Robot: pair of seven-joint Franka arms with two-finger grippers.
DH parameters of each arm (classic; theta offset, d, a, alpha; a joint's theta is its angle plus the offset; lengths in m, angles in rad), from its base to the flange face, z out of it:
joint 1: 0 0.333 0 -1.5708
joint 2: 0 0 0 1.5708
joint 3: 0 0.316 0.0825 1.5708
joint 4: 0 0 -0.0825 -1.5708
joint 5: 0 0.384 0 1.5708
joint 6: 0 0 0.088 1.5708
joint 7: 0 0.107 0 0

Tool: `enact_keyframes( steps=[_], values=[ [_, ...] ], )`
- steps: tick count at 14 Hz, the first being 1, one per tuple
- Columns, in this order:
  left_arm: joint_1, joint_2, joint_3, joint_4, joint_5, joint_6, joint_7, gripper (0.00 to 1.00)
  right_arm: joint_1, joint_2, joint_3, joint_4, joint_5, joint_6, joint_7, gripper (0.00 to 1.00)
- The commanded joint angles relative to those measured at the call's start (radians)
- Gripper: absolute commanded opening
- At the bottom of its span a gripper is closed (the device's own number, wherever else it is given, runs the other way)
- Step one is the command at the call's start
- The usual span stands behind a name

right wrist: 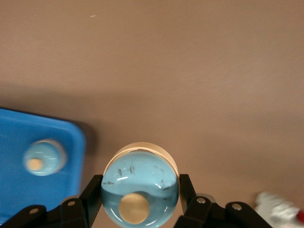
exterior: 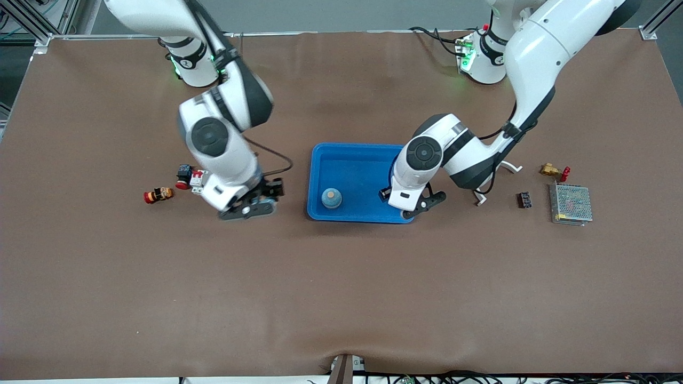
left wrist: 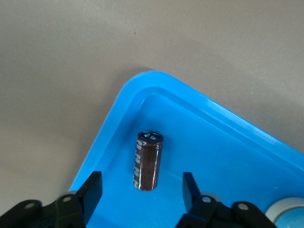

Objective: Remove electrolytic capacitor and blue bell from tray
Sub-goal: 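Lift the bell with the right gripper while the left gripper carries the capacitor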

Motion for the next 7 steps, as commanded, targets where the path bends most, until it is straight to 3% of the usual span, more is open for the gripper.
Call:
enact_keyframes(
  steps=[1, 7],
  values=[
    [-0.031, 0.030, 0.019, 0.018, 0.005, 0.014, -0.044, 0.70, -0.124, -0.023, 0.021, -0.019, 0.024, -0.014, -0.203, 0.51],
    [-0.051, 0.059, 0.043, 0.015, 0.018, 0.028, -0.044, 0.61, -0.255, -0.006, 0.016, -0.019, 0.022, -0.005, -0.461, 0.51]
  ],
)
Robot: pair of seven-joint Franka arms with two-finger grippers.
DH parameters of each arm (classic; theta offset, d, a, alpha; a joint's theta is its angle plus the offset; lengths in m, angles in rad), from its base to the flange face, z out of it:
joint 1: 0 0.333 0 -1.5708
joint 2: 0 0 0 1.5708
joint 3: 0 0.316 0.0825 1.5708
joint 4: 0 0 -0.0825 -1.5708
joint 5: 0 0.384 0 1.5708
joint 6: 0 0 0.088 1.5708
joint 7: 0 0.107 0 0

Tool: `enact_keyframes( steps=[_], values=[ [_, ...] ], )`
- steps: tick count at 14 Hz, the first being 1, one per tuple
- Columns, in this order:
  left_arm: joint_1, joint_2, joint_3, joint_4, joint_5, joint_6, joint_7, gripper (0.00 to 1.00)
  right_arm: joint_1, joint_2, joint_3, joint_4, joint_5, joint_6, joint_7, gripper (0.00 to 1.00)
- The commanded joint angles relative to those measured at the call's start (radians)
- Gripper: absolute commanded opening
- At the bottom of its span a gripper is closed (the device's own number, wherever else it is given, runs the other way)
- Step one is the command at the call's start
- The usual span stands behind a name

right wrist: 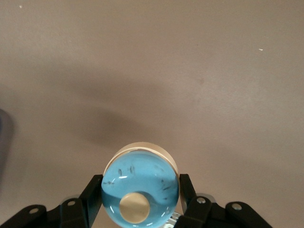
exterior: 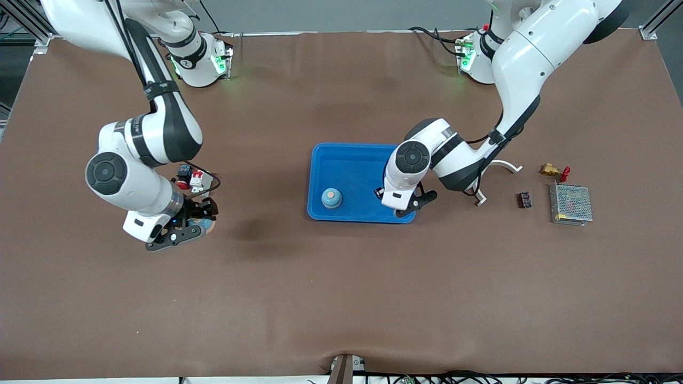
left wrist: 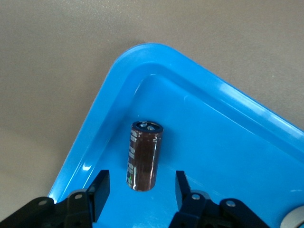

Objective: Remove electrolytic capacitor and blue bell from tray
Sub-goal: 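Lift the bell with the right gripper while the left gripper carries the capacitor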

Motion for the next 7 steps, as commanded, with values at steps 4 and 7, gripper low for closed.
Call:
enact_keyframes(
  steps=[4, 7],
  values=[
    [-0.018, 0.044, 0.024, 0.014, 0.043, 0.015, -0.017, 0.56, -0.112, 0.047, 0.016, 0.010, 0.016, 0.014, -0.220, 0.51],
    [-0.025, 0.052, 0.025, 0.017, 0.042, 0.017, -0.019, 0.47, -0.152, 0.082, 0.016, 0.014, 0.011, 0.043, -0.295, 0.51]
  ],
)
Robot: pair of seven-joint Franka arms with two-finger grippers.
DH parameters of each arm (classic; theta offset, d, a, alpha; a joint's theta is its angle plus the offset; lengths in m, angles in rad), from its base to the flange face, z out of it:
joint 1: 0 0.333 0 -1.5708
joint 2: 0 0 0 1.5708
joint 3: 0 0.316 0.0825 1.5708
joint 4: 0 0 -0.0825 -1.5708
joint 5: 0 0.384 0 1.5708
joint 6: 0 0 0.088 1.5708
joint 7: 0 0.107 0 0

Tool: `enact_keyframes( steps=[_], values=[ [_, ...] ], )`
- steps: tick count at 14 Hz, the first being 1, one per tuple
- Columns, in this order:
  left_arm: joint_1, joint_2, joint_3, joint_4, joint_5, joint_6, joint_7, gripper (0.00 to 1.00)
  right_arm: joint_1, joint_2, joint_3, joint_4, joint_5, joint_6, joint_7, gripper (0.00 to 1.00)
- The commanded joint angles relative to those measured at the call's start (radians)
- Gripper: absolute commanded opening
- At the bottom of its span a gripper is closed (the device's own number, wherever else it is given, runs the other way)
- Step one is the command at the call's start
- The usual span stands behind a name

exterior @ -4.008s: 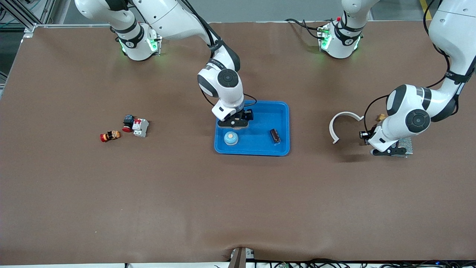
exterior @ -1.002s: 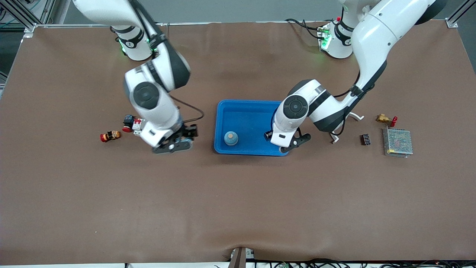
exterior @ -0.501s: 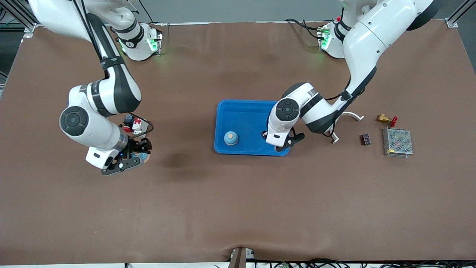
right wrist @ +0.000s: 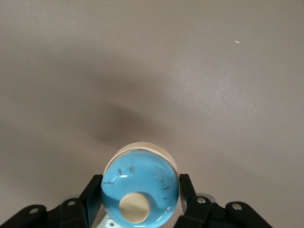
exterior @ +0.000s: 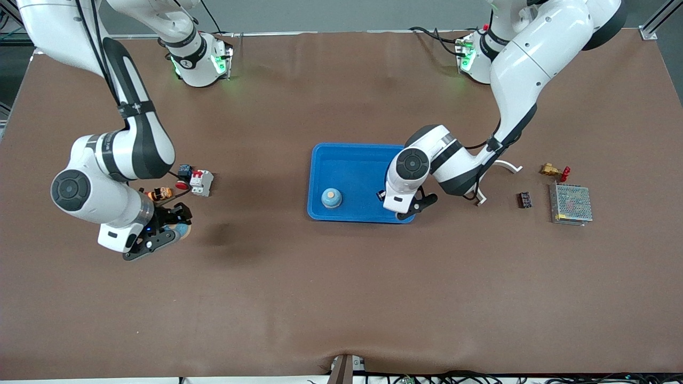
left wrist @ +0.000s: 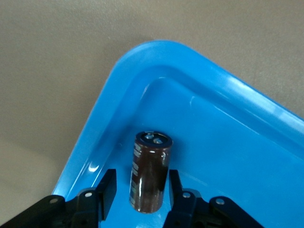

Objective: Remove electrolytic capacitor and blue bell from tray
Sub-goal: 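Lift the bell with the right gripper while the left gripper carries the capacitor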

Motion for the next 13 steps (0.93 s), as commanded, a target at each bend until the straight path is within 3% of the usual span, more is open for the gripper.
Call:
enact_keyframes(
  steps=[1, 5, 13],
  values=[
    [-0.019, 0.015, 0.008, 0.017, 0.024, 0.007, -0.017, 0.41, -0.041, 0.035, 0.015, 0.017, 0.011, 0.026, -0.080, 0.51],
    [-0.017, 0.019, 0.008, 0.018, 0.024, 0.003, -0.014, 0.00, -0.077, 0.064, 0.015, 0.017, 0.011, 0.057, -0.169, 0.51],
    [0.017, -0.186, -0.018, 0.034, 0.008, -0.122, 0.025, 0.00, -0.149, 0.168, 0.017, 0.017, 0.016, 0.184, -0.318, 0.51]
  ],
)
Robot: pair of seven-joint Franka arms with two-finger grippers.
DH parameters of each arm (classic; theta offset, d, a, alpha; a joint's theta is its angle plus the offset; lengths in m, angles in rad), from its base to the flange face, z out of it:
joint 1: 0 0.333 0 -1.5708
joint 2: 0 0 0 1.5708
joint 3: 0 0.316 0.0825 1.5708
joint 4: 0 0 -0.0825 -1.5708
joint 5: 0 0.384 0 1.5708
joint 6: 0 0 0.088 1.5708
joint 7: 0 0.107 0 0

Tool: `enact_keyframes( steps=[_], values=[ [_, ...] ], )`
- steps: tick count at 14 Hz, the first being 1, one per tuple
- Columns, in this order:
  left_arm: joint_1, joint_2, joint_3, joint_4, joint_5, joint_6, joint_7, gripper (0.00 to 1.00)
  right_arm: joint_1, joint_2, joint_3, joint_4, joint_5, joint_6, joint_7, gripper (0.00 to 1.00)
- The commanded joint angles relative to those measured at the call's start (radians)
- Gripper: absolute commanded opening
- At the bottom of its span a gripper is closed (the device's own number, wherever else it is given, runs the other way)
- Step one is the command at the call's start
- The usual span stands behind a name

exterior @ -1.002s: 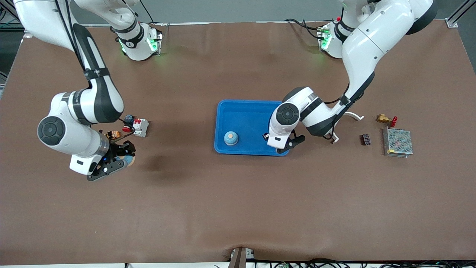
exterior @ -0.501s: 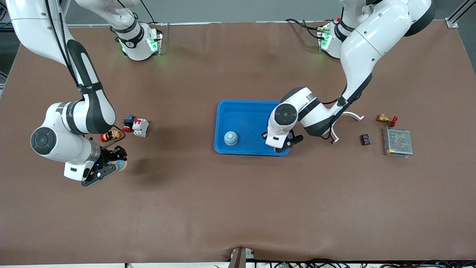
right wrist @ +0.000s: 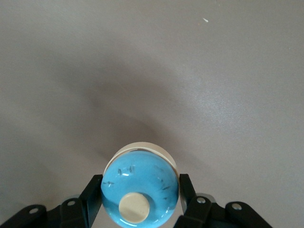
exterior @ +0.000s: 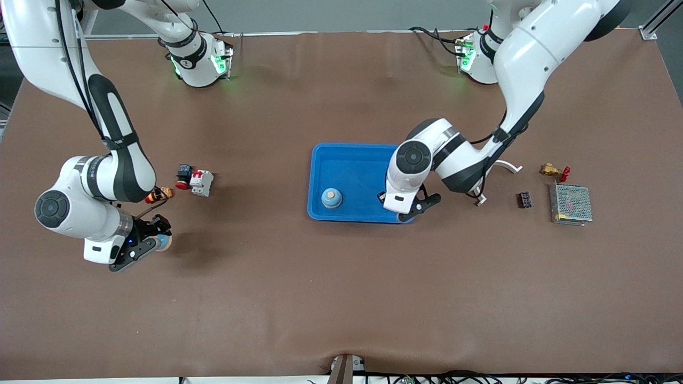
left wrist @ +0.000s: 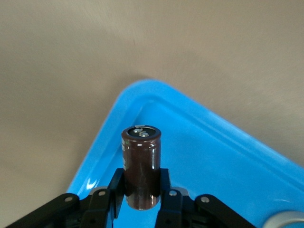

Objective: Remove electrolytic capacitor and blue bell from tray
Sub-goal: 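Lift the bell with the right gripper while the left gripper carries the capacitor, then set the capacitor by the white arc while the right gripper lowers the bell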

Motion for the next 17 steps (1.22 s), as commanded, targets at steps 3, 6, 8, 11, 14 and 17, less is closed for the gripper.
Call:
enact_keyframes(
  steps=[3, 6, 8, 11, 14, 17],
  values=[
    [0.102, -0.123, -0.009, -0.017, 0.005, -0.108, 0.157, 0.00, -0.031, 0.059, 0.017, 0.015, 0.017, 0.055, -0.053, 0.51],
    [0.226, -0.152, -0.021, -0.020, 0.005, -0.188, 0.373, 0.00, -0.031, 0.080, 0.017, 0.013, 0.017, 0.090, -0.055, 0.51],
    [0.322, -0.160, -0.029, -0.026, 0.005, -0.237, 0.522, 0.00, -0.031, 0.089, 0.017, 0.015, 0.017, 0.104, -0.062, 0.51],
    [0.447, -0.148, -0.030, -0.064, 0.008, -0.227, 0.668, 0.00, -0.031, 0.092, 0.018, 0.015, 0.017, 0.109, -0.062, 0.51],
    [0.537, -0.130, -0.027, -0.156, 0.034, -0.121, 0.688, 0.00, -0.031, 0.094, 0.017, 0.015, 0.017, 0.109, -0.062, 0.51],
    [0.579, -0.087, -0.025, -0.227, 0.080, -0.029, 0.693, 0.00, -0.037, 0.108, 0.018, 0.016, 0.022, 0.114, -0.062, 0.53]
  ],
)
